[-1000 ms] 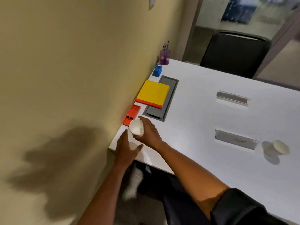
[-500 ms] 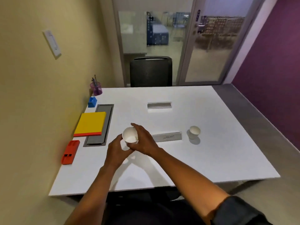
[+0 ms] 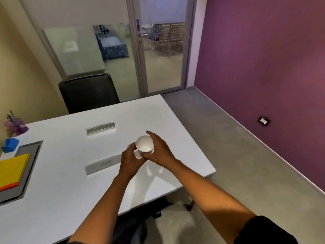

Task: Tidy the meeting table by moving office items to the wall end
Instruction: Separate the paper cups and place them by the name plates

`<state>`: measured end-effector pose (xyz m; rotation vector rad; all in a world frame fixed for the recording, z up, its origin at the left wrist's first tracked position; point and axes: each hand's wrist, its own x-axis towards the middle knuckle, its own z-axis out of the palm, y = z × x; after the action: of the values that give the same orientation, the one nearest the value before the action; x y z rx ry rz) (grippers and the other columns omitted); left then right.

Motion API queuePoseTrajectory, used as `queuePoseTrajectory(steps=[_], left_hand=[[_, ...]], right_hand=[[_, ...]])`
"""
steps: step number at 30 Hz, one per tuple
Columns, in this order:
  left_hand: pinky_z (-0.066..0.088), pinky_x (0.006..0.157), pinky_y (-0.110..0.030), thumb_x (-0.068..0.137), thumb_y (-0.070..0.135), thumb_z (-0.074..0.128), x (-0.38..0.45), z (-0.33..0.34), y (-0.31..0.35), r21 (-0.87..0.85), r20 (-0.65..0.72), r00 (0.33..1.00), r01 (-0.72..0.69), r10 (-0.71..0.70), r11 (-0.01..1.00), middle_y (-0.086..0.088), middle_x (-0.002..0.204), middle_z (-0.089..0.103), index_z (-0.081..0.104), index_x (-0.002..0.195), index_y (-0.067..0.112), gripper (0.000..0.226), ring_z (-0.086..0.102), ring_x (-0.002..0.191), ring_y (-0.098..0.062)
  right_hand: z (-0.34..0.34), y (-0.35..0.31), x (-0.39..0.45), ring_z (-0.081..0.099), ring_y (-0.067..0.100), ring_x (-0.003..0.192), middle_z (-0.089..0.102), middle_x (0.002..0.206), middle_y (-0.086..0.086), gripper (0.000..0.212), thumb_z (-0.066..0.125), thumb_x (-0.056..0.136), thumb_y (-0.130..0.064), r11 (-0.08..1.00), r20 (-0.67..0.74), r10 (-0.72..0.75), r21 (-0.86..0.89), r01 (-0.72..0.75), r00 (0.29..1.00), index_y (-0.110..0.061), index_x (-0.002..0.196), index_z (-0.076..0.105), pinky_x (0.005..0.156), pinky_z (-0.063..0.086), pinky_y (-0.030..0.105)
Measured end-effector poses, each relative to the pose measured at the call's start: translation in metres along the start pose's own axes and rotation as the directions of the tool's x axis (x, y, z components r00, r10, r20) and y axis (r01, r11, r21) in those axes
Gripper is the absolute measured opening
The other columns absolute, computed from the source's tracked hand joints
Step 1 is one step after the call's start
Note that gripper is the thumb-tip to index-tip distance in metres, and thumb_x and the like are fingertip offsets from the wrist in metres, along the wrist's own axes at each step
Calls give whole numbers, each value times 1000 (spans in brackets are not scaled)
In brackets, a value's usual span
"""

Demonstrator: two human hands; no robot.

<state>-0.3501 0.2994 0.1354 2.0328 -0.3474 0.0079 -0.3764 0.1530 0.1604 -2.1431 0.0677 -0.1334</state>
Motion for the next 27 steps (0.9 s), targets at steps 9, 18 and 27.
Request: queuePoseTrajectory(steps=[9,18,27], left_hand=[[40,80,-6,69,31,85,43,189,85,-19,201,969,-142,143,990,-2,117,67,59,121,17,61,59,99,-9],[49,83,-20,65,31,87,94,351,133,-49,295,945,-131,140,990,1,117,67,59,123,16,66,61,100,-12],[42,70,-3,63,15,87,195,518,201,-146,329,936,-82,126,986,4,100,66,63,114,11,56,61,87,-7]], right_hand=[[-169,118,-19,39,21,136,40,150,-3,101,86,67,-37,990,-213,136,6,-138,967,-31,149,26,105,41,36],[-302,230,-13,50,16,125,50,138,2,107,87,62,-39,970,-321,240,31,-243,916,-29,150,26,105,46,39],[-452,336,63,57,12,113,58,130,2,90,89,62,-38,950,-401,254,-67,-305,880,-15,139,49,102,46,29]])
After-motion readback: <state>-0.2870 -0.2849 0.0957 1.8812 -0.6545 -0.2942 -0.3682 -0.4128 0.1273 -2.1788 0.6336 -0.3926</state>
